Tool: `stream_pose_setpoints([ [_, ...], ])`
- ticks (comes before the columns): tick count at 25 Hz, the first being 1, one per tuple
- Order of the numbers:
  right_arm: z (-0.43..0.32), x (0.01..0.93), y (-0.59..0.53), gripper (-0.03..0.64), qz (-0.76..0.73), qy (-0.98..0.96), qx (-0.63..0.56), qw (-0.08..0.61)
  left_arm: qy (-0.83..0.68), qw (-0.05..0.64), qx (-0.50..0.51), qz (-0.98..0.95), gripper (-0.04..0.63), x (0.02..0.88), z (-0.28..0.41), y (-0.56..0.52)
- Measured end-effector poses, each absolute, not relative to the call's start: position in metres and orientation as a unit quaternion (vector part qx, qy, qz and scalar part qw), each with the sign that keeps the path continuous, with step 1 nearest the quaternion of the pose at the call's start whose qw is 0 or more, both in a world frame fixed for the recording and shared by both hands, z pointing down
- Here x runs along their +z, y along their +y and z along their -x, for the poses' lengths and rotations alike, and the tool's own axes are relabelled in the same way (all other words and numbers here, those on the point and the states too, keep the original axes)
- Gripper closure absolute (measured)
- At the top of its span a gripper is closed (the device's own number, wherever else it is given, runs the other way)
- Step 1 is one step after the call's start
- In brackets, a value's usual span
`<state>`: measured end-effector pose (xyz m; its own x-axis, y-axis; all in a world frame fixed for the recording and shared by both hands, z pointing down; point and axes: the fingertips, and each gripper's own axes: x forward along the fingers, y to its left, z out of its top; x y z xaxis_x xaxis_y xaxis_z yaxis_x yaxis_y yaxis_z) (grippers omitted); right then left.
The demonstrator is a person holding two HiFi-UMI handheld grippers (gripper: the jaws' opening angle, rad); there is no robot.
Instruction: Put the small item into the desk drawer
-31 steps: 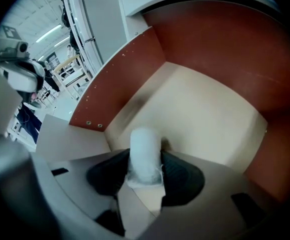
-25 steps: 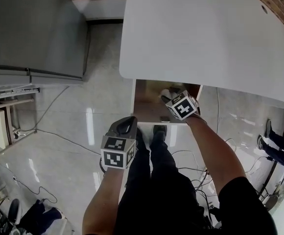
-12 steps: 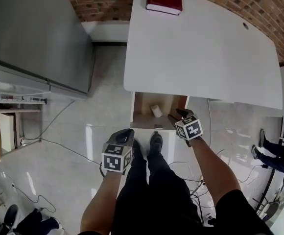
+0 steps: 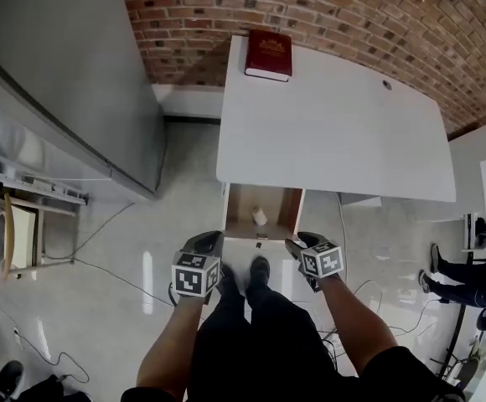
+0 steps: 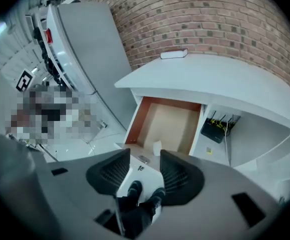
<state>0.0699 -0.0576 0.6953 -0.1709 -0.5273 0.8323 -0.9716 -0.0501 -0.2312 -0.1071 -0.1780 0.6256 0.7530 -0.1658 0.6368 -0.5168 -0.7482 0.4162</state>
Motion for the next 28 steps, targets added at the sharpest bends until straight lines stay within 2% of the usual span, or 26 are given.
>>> stream_pose_setpoints([
  [4, -0.065, 0.663, -0.054, 0.426, -0.584, -0.652, 0.401, 0.271, -0.195, 0.303, 0.286, -0.888, 0.583, 0.614, 0.112, -0.172],
  [8, -0.068, 0.629, -0.057, 0.443, -0.601, -0.657, 0.381, 0.249, -0.179, 0.281, 0.285, -0.899, 0.583, 0.593, 0.11, -0.165],
  [14, -0.067, 0.583, -0.065, 0.514, -0.62, -0.669, 0.338, 0.231, -0.18, 0.265, 0.276, -0.906, 0.584, 0.569, 0.112, -0.168],
  [19, -0.053, 0.569, -0.06, 0.546, -0.603, -0.697, 0.318, 0.222, -0.194, 0.26, 0.274, -0.906, 0.583, 0.556, 0.114, -0.17],
  [28, -0.08, 0.518, -0.056, 0.577, -0.58, -0.745, 0.282, 0.17, -0.222, 0.236, 0.265, -0.908, 0.584, 0.522, 0.076, -0.177],
])
